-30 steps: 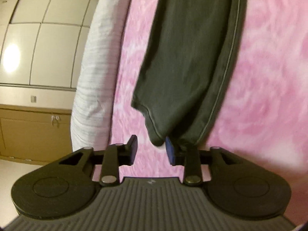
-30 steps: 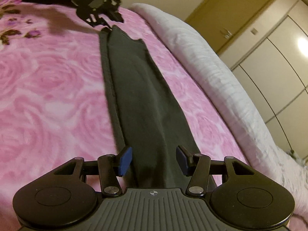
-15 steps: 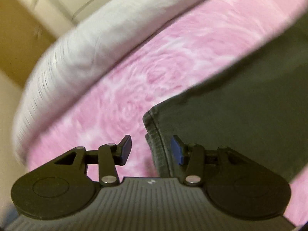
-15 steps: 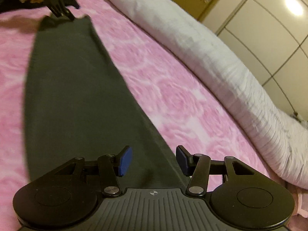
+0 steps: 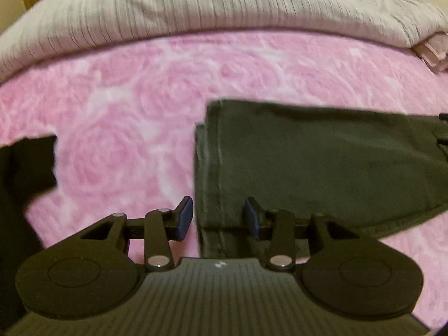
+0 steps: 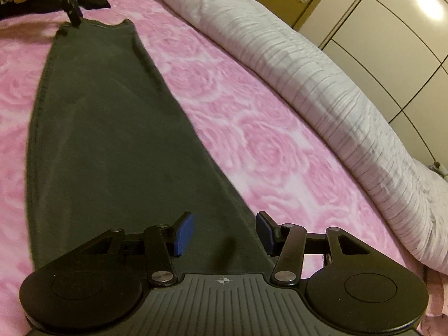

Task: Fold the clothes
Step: 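Move the left gripper to the jeans hem end and grasp it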

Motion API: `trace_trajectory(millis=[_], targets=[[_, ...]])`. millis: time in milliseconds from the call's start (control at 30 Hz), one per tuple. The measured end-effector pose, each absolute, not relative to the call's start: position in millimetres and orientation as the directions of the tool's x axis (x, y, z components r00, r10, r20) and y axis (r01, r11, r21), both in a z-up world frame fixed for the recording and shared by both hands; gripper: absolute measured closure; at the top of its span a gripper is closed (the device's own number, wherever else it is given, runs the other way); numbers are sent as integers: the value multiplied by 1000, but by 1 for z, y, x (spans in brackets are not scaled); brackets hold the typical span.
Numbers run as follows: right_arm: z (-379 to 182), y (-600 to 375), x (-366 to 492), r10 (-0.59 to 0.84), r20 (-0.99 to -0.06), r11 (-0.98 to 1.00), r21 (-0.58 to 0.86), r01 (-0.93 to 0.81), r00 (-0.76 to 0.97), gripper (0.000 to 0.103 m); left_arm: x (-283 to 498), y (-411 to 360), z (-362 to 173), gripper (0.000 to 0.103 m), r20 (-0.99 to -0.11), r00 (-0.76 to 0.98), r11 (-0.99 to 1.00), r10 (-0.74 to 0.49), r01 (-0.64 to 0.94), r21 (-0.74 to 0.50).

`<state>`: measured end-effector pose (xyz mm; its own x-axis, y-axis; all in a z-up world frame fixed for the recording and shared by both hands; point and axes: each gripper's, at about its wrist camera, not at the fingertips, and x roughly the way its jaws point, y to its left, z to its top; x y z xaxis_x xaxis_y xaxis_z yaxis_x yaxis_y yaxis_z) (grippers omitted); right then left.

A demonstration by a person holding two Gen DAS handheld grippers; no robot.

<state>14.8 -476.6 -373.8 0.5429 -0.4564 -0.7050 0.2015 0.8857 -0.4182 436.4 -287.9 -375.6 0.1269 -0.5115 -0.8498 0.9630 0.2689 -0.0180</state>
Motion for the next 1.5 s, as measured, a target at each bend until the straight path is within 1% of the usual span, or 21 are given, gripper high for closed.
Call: trace_trajectory(millis=[33,100,233,300,400,467,633,700,767,833,867,967,1067,1233,1367,1500], targets=[[-372,-472,15,-451,-707,888,-415,198,545,51,433,-288,-379,80,-852,139,272,-504,962,-5],[-370,-463,16,-443,-715,892,-414,184,540,51,429,-284,-378,88,-845,152,266,-513,964,12],[-359,-452,15,-443,-719,889,-428,162,536,51,420,-266,-350,88,-810,170,260,-561,965,23],[-353,-450,14,-432,-719,897,-406,175,544,51,418,-259,-344,88,-810,167,260,-563,965,18],[-355,-451,17,-407,-736,912,-361,194,542,51,423,-259,-360,88,-843,144,278,-519,961,-7],[-359,-450,17,-399,-747,916,-347,200,532,51,424,-263,-371,86,-852,158,297,-499,955,2],[-362,-457,-1,-396,-768,918,-316,240,503,51,411,-266,-369,83,-849,235,293,-473,951,100],[-355,-466,-26,-410,-756,907,-281,313,510,51,403,-264,-362,82,-845,271,278,-460,948,153],[-349,-474,-57,-437,-740,884,-250,394,511,51,390,-264,-353,81,-829,335,251,-447,937,243],[-343,-482,-89,-474,-730,856,-251,452,493,51,373,-268,-345,78,-804,391,211,-448,920,330],[-340,-486,-105,-494,-725,841,-257,477,480,51,364,-272,-340,77,-795,399,189,-457,917,351],[-330,-497,-151,-548,-711,793,-274,544,440,51,330,-294,-326,72,-790,346,96,-506,933,347],[-315,-516,-187,-591,-697,752,-294,590,407,51,290,-331,-318,67,-790,243,-30,-563,949,314],[-300,-563,-228,-607,-693,729,-289,621,389,51,223,-406,-323,63,-796,76,-227,-601,938,261],[-304,-605,-233,-556,-717,790,-299,534,420,51,186,-456,-345,63,-813,-27,-339,-581,916,212],[-319,-638,-227,-449,-759,869,-246,430,472,51,163,-490,-372,64,-838,-69,-414,-542,889,195]])
